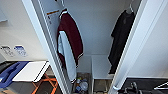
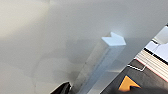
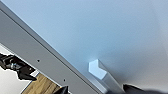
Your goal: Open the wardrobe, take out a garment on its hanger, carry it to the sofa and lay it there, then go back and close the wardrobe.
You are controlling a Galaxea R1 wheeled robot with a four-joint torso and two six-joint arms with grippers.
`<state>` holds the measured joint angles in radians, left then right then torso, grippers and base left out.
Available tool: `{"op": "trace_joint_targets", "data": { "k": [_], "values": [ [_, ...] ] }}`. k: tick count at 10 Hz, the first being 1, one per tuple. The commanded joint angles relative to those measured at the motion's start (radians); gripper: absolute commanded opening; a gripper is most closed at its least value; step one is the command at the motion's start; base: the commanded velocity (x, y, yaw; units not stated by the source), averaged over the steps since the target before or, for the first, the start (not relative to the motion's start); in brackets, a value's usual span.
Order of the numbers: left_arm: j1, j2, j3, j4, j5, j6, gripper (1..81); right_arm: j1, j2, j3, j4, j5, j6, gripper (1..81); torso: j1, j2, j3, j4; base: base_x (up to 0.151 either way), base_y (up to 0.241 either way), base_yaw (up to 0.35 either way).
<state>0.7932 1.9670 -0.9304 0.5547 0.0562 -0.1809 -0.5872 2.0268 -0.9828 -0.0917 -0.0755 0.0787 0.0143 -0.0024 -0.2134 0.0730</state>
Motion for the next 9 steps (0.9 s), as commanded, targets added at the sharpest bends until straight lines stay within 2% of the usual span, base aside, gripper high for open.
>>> {"op": "trace_joint_targets", "data": {
  "k": [1, 9],
  "values": [
    [0.015, 0.009, 0.243, -0.027, 0.014, -0.023, 81.1, 0.075, -0.049, 0.086, -0.013, -0.043, 0.009, 81.1, 0.0, 0.0, 0.0, 0.0, 0.0, 0.0, 0.0],
    [0.015, -0.008, 0.257, -0.024, 0.014, -0.023, 81.1, -0.009, -0.182, 0.159, -0.059, -0.006, 0.004, 81.1, 0.0, 0.0, 0.0, 0.0, 0.0, 0.0, 0.0]
  ]
}}
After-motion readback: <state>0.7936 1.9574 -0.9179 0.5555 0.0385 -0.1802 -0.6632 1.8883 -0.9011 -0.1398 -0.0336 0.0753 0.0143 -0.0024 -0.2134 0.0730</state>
